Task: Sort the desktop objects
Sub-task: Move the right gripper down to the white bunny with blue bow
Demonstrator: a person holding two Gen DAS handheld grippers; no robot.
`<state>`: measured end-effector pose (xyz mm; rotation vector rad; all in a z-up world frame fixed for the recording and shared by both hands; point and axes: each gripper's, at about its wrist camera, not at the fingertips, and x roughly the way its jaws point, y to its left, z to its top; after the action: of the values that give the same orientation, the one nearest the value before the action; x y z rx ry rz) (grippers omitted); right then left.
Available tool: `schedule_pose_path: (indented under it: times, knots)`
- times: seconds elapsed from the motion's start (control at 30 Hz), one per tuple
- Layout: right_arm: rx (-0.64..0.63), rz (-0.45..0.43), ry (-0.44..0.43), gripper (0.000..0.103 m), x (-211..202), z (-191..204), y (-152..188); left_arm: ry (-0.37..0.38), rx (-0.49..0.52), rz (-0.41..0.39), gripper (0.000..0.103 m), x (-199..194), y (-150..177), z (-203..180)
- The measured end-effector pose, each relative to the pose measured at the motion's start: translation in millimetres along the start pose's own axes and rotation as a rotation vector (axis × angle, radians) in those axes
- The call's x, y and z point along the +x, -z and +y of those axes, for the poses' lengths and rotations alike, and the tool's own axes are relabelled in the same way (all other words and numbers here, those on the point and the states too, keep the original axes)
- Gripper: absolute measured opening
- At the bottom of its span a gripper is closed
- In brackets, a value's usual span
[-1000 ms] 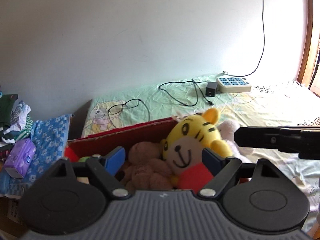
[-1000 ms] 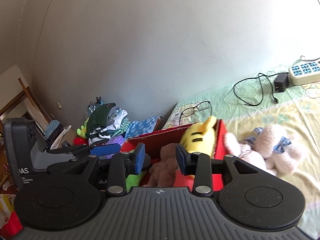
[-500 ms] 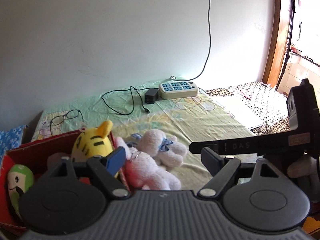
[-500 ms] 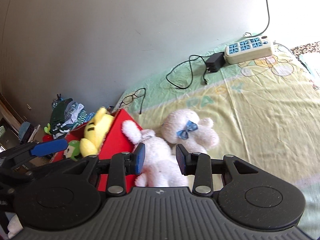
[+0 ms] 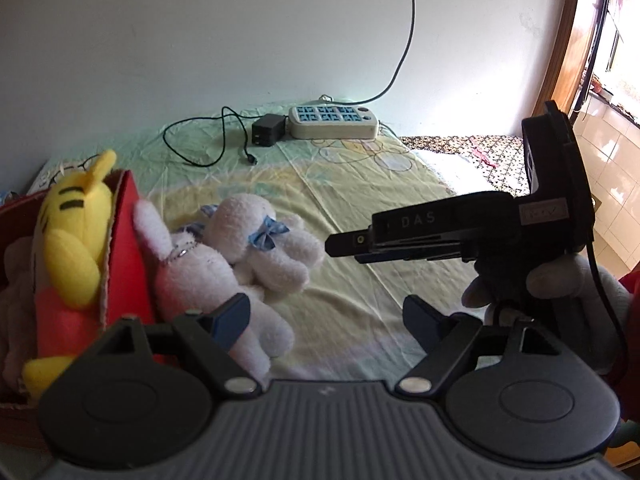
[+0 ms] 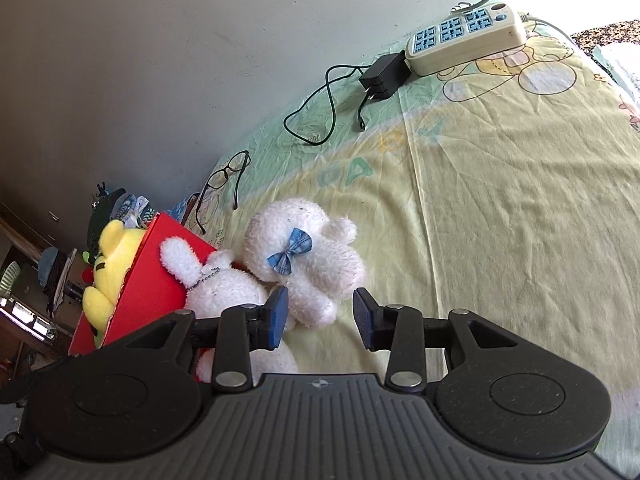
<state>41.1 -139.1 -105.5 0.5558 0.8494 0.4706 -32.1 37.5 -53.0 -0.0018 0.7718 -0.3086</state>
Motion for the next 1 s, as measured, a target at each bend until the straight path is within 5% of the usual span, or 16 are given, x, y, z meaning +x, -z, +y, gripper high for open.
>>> schedule_pose_path:
  times: [0.4,0.5,0.8,1.0]
  knots:
    - [0.124,0.061,-0.088,0.039,48.9,-22.8,-15.6,0.006,-0.09,0.051,0.085,46.8,-11.0,10.3]
    - [0.136,0.09,-0.115,0.029,54.4,-23.8,-14.1,0.003,-0.111,0.066,0.085,49.1,-12.4,14.5]
    - [0.176,0.096,-0.155,0.021,14.4,-35.1,1.5,0.034,-0.118,0.103,0.085,48.8,-11.5,15.9]
    - [0.213,0.094,-0.109,0.021,-25.8,-50.4,26.4,0.082,-0.105,0.143,0.085,55.5,-5.6,8.2]
